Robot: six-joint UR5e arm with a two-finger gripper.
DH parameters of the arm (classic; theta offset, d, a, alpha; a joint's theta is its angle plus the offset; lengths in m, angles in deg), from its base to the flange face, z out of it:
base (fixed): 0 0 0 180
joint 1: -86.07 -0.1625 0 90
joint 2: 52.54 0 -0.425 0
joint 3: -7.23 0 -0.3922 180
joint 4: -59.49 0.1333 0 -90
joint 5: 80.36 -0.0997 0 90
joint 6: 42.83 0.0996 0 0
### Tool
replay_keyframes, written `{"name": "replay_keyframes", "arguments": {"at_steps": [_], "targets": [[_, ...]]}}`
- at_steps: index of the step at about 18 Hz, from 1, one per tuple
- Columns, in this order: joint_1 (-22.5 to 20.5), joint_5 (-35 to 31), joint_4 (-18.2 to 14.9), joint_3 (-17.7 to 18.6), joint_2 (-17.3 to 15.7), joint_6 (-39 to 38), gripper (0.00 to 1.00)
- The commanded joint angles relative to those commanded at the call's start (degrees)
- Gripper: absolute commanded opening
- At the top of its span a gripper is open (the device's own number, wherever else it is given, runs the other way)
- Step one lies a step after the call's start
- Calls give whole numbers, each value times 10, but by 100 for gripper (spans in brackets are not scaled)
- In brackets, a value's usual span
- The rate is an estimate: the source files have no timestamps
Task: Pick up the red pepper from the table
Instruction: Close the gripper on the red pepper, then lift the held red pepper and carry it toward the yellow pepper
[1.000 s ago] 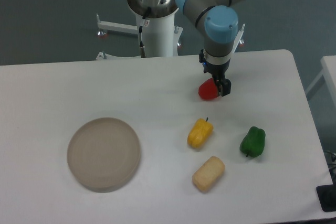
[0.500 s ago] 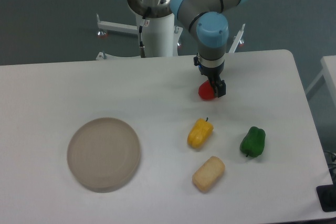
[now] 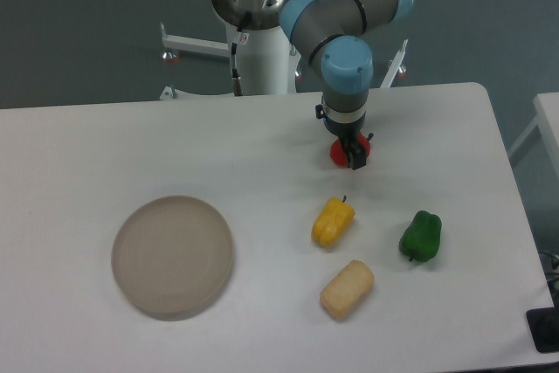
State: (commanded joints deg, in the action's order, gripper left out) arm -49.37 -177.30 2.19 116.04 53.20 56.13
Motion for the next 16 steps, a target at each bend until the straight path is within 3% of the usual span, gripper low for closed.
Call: {"name": "replay_keyframes", "arguments": {"at_steps": [3, 6, 12, 16], "targets": [[0, -1, 1, -2, 0, -3, 50], [-1, -1, 1, -8, -4, -12, 31], [-6, 5, -16, -54, -7, -33, 32], [-3, 25, -69, -111, -4, -91, 31]]}}
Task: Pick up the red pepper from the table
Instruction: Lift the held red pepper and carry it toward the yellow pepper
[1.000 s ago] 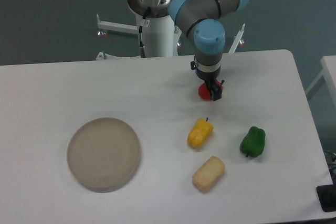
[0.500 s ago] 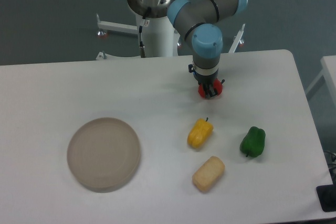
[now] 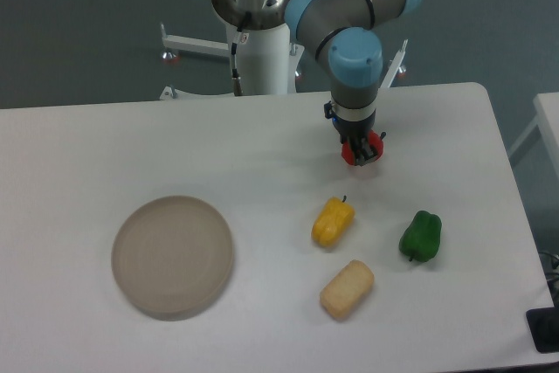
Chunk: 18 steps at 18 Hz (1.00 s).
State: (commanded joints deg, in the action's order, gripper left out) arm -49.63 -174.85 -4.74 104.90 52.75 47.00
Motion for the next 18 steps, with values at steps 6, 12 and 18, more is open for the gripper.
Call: {"name": "replay_keyframes", "arguments": {"at_steps": [6, 12, 18], "targets": [[17, 63, -91, -139, 53, -111, 31], [31, 65, -153, -232, 98, -120, 32], [31, 67, -157, -240, 102, -113, 32]]}}
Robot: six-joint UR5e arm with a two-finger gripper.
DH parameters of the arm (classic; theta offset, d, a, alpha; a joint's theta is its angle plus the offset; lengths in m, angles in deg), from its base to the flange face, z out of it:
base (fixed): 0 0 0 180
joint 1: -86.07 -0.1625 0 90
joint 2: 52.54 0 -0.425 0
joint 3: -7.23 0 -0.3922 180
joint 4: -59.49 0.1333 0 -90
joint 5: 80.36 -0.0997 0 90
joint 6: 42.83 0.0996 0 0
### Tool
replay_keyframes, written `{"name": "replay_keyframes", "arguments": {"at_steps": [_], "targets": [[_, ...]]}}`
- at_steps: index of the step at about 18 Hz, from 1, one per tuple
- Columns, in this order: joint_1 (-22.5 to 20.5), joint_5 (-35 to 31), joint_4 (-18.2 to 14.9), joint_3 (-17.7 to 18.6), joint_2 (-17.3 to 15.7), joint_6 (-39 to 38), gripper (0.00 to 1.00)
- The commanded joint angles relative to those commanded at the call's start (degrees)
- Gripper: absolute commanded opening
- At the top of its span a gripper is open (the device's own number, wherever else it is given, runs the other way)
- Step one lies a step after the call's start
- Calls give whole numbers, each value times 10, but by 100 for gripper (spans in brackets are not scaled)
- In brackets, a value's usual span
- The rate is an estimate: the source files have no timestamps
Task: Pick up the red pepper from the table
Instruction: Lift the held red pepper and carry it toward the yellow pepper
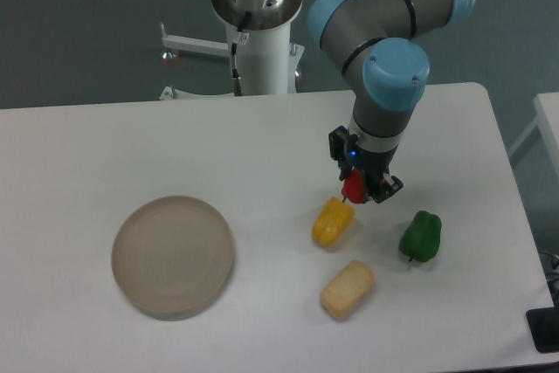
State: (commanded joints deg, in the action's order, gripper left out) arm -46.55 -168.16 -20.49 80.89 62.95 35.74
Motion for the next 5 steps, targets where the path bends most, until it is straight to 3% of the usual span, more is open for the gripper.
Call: {"name": "replay_keyframes", "arguments": {"at_steps": [5], "targets": [[0, 2, 0, 0, -1, 1, 32]]}}
